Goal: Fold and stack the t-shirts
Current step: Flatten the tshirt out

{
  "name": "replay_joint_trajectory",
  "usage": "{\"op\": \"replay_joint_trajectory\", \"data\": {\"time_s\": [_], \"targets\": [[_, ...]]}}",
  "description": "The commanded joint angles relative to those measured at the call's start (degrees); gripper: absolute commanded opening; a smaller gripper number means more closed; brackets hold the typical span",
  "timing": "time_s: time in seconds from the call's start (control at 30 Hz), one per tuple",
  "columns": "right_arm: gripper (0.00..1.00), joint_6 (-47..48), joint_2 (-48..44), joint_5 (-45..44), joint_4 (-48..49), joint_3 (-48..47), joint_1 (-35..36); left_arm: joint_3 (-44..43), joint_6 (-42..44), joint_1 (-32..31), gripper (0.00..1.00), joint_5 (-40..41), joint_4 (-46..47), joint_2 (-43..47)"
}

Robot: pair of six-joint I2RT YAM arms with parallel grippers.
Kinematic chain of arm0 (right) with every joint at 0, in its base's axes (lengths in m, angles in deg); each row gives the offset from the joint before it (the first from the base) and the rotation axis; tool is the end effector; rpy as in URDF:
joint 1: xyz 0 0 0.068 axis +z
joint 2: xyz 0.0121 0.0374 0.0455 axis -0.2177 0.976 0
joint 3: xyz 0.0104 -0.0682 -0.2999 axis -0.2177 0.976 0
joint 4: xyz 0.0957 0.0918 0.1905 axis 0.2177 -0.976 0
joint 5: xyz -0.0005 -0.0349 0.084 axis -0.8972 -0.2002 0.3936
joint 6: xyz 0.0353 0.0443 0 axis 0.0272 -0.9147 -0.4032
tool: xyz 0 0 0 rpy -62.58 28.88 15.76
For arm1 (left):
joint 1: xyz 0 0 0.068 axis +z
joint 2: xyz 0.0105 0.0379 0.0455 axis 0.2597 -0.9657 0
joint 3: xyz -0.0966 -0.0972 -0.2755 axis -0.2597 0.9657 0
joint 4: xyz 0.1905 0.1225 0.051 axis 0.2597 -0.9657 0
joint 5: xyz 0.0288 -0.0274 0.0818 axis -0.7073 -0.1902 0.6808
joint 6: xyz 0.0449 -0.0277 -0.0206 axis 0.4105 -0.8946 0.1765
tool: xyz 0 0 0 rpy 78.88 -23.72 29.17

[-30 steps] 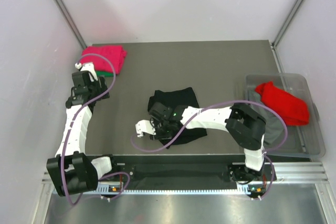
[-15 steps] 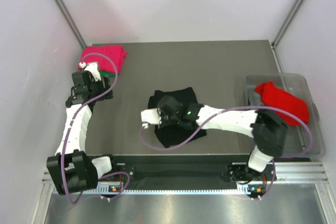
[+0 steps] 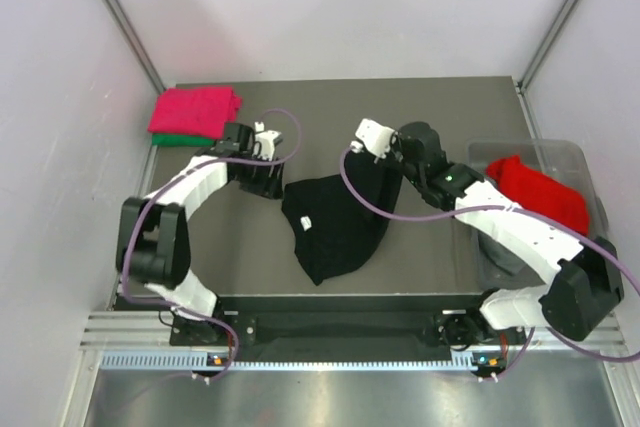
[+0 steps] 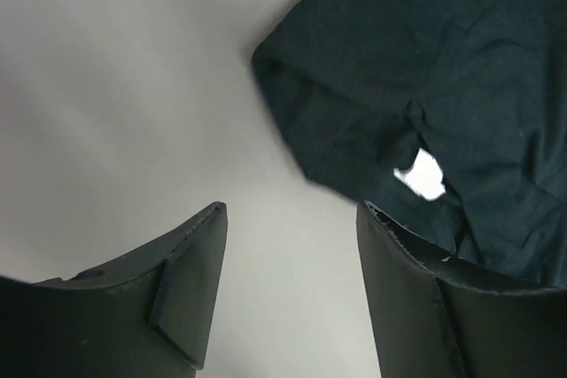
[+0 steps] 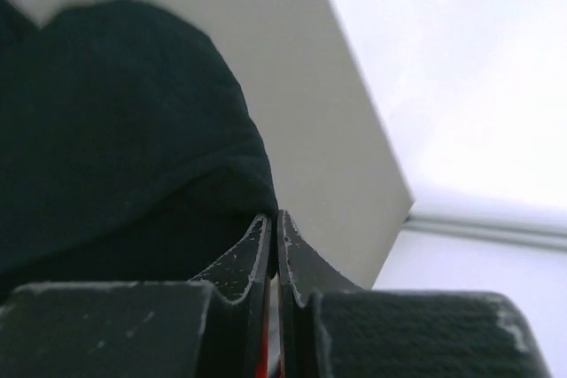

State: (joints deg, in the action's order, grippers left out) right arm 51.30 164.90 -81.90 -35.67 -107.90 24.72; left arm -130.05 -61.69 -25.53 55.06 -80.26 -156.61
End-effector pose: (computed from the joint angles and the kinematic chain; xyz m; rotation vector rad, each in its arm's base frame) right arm 0.2210 0.1528 0.3642 -1.1727 1.6463 -0.4003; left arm 0.2837 -0.0669 0.2667 0.5029 2.5382 -0.5045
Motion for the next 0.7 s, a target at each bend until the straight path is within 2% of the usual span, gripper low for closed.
{"op": "replay_joint_trajectory", "data": {"time_s": [0.0, 0.2, 0.4, 0.43, 0.6, 0.63, 0.67], "targets": [[0.0, -3.17, -3.71, 0.24, 2.1, 4.4, -3.1, -5.68, -0.04, -0.68, 0.64, -1.06, -0.35, -7.29], [0.0, -5.64, -7.58, 3.5, 1.22, 7.48, -8.02, -11.4, -1.27, -1.91, 0.58, -1.94, -3.07, -16.71], [0.0, -7.13, -8.02, 4.29, 1.04, 9.32, -8.73, -11.94, -0.57, -3.58, 0.54, -2.56, -4.22, -20.23], [0.0, -7.31, -8.03, 4.46, 1.31, 9.59, -8.82, -12.02, -0.48, -3.93, 0.46, -2.74, -4.3, -20.41], [0.0, -9.24, -7.67, 5.78, 1.4, 9.68, -10.66, -12.9, 0.22, -4.64, 0.28, -5.28, -5.71, -21.47], [0.0, -9.42, -7.59, 5.96, 1.4, 9.59, -11.02, -12.9, 0.39, -4.72, 0.21, -5.29, -5.8, -21.47], [0.0, -9.59, -7.5, 6.05, 1.22, 9.16, -11.28, -12.81, 0.31, -4.64, 0.0, -5.02, -5.97, -21.21]]}}
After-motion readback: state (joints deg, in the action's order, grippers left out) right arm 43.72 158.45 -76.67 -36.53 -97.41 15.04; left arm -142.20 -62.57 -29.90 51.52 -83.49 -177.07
